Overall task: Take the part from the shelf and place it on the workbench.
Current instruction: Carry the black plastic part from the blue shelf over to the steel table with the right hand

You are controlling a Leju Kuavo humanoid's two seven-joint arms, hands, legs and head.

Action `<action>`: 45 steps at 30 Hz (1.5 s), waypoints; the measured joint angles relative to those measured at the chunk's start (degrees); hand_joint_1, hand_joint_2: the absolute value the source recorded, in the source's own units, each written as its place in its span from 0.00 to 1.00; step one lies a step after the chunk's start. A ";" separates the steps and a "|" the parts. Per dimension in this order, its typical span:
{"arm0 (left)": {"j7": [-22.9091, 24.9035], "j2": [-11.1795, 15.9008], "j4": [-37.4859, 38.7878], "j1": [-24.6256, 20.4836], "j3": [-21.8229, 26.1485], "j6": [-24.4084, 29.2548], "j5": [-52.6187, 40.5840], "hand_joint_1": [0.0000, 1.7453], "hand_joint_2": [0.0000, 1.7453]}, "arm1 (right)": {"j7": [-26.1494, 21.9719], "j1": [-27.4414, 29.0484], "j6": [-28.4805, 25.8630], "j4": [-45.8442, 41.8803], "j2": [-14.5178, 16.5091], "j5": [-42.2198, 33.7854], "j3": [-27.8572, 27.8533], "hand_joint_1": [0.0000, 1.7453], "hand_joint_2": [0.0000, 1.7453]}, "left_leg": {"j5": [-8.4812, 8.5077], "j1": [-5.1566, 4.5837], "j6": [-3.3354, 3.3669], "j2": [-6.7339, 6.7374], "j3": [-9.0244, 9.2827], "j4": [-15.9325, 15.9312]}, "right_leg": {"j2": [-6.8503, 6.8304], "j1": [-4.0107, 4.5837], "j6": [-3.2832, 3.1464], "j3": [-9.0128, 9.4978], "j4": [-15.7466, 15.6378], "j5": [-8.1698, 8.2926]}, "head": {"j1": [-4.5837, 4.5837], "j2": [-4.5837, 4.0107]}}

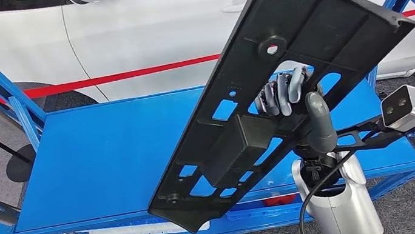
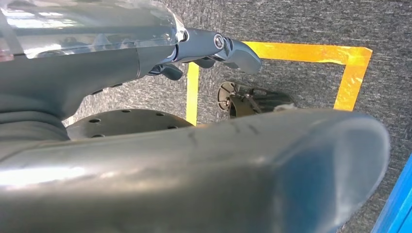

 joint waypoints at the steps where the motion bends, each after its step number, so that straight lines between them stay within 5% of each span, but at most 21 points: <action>1: -0.08 -0.01 0.00 0.00 0.00 0.00 0.05 0.00 0.00 | -0.29 0.06 -0.19 -0.01 0.08 0.18 -0.13 1.00 1.00 | 0.00 0.00 0.00 0.00 0.00 0.00 | 0.00 0.00 0.00 0.00 0.00 0.00 | 0.00 0.00; 7: -0.75 -0.02 0.00 0.08 0.00 -0.03 0.40 0.00 0.00 | -1.78 1.28 -0.72 -0.07 0.61 1.84 -0.92 1.00 1.00 | -0.27 -0.18 0.48 0.01 -0.10 0.40 | -0.01 -0.19 0.21 0.08 -0.12 0.07 | 0.00 0.00; 11: -0.84 -0.07 0.00 0.11 -0.03 -0.14 0.38 0.00 0.00 | -2.13 1.90 -0.50 -0.65 0.95 2.03 -1.14 1.00 0.00 | 0.01 -0.07 1.15 0.05 0.27 -0.17 | -0.06 -0.22 0.86 0.51 -0.40 0.10 | 0.01 0.00; 13: -0.84 -0.19 0.00 0.08 -0.05 -0.18 0.34 0.00 0.00 | -2.40 2.02 -0.39 -1.11 1.02 2.03 -1.30 1.00 0.00 | 0.66 0.30 1.67 0.16 1.05 -1.42 | -0.12 -0.08 1.22 0.07 1.42 -1.57 | 0.05 0.00; 16: -0.82 -0.34 0.00 0.10 -0.08 -0.25 0.31 0.00 0.00 | -2.55 2.52 -0.31 -1.30 1.02 2.10 -1.65 1.00 0.00 | 0.98 0.44 1.98 0.27 1.30 -1.93 | -0.13 -0.19 1.54 -3.99 11.06 -7.03 | 0.13 0.00; 18: -0.81 -0.42 0.00 0.21 -0.10 -0.27 0.30 0.00 0.00 | -2.55 2.97 -0.30 -1.29 1.02 2.13 -1.82 1.00 0.00 | 0.91 0.49 1.87 0.25 1.22 -1.79 | -0.17 -0.49 1.85 -5.16 14.06 -7.69 | 0.12 0.00; 22: -0.81 -0.57 0.01 0.21 -0.11 -0.33 0.24 0.00 0.00 | -2.58 3.07 -0.12 -1.32 1.02 2.17 -1.87 1.00 1.00 | 0.12 0.68 0.70 0.07 1.00 -0.43 | -0.14 -1.03 2.00 1.63 2.11 -2.39 | 0.12 0.00; 23: -0.81 -0.57 0.02 0.18 -0.11 -0.34 0.20 0.00 0.00 | -2.61 3.07 -0.01 -1.34 1.02 2.18 -1.89 1.00 1.00 | -0.08 0.61 0.30 0.04 0.89 -0.08 | 0.00 -0.97 1.69 2.46 0.48 -2.08 | 0.09 0.00; 27: -0.83 -0.57 0.02 0.19 -0.13 -0.34 0.12 0.00 0.00 | -2.66 3.07 0.63 -1.49 1.06 2.19 -1.95 1.00 0.00 | -0.64 0.74 -1.07 0.05 0.61 0.47 | 0.16 -0.70 0.00 2.51 0.01 -2.00 | 0.03 0.00; 29: -0.81 -0.57 0.02 0.17 -0.14 -0.33 0.12 0.00 0.00 | -2.69 3.08 0.93 -1.60 1.20 2.22 -1.95 1.00 0.00 | -3.28 0.84 -1.53 0.15 -1.10 4.51 | -0.02 -0.82 -0.63 2.57 -0.17 -1.88 | 0.01 0.00; 31: -0.81 -0.57 0.02 0.20 -0.15 -0.33 0.12 0.00 0.00 | -2.71 3.18 1.09 -1.62 1.32 2.26 -1.95 1.00 0.00 | -7.03 0.87 -1.78 0.20 -4.49 12.20 | -0.17 -0.65 -0.93 2.55 -0.15 -1.92 | 0.01 0.00; 33: -0.81 -0.57 0.02 0.26 -0.15 -0.33 0.12 0.00 0.00 | -2.71 3.31 1.16 -1.61 1.34 2.31 -1.95 1.00 0.00 | -8.01 0.86 -1.75 0.20 -6.51 16.58 | -0.23 -0.43 -1.03 2.57 -0.13 -1.97 | 0.02 0.00; 34: -0.81 -0.57 0.02 0.28 -0.15 -0.33 0.13 0.00 0.00 | -2.71 3.35 1.20 -1.61 1.34 2.33 -1.95 1.00 0.00 | -6.86 0.85 -1.58 0.20 -5.99 15.52 | -0.21 -0.34 -1.03 2.64 -0.12 -1.99 | 0.02 0.00; 36: -0.81 -0.56 0.02 0.25 -0.15 -0.33 0.13 0.00 0.00 | -2.71 3.36 1.24 -1.62 1.38 2.36 -1.95 1.00 0.00 | -3.00 0.77 -0.90 0.20 -2.33 7.92 | -0.14 -0.22 -1.00 2.84 -0.13 -2.08 | 0.03 0.00; 38: -0.80 -0.51 0.04 0.14 -0.16 -0.29 0.13 0.00 0.00 | -2.71 3.33 1.27 -1.63 1.43 2.38 -1.95 1.00 0.00 | -0.98 0.43 -0.28 0.19 0.75 1.52 | -0.10 -0.11 -0.65 2.81 -0.12 -2.13 | 0.03 0.00; 42: -0.63 -0.50 0.07 0.21 -0.25 -0.24 0.14 0.00 0.00 | -2.61 3.41 1.82 -1.67 1.48 2.58 -1.95 1.00 0.00 | -0.57 0.26 0.58 0.09 1.52 -0.48 | -0.14 -0.13 0.68 2.76 -0.24 -2.19 | 0.05 0.00; 45: -0.52 -0.55 0.08 0.10 -0.44 -0.23 0.20 0.00 0.00 | -2.27 3.60 2.65 -1.63 1.48 2.32 -1.90 1.00 0.00 | 0.00 0.55 1.44 0.21 1.98 -1.45 | -0.19 -0.12 1.27 0.15 5.53 -5.77 | 0.21 0.00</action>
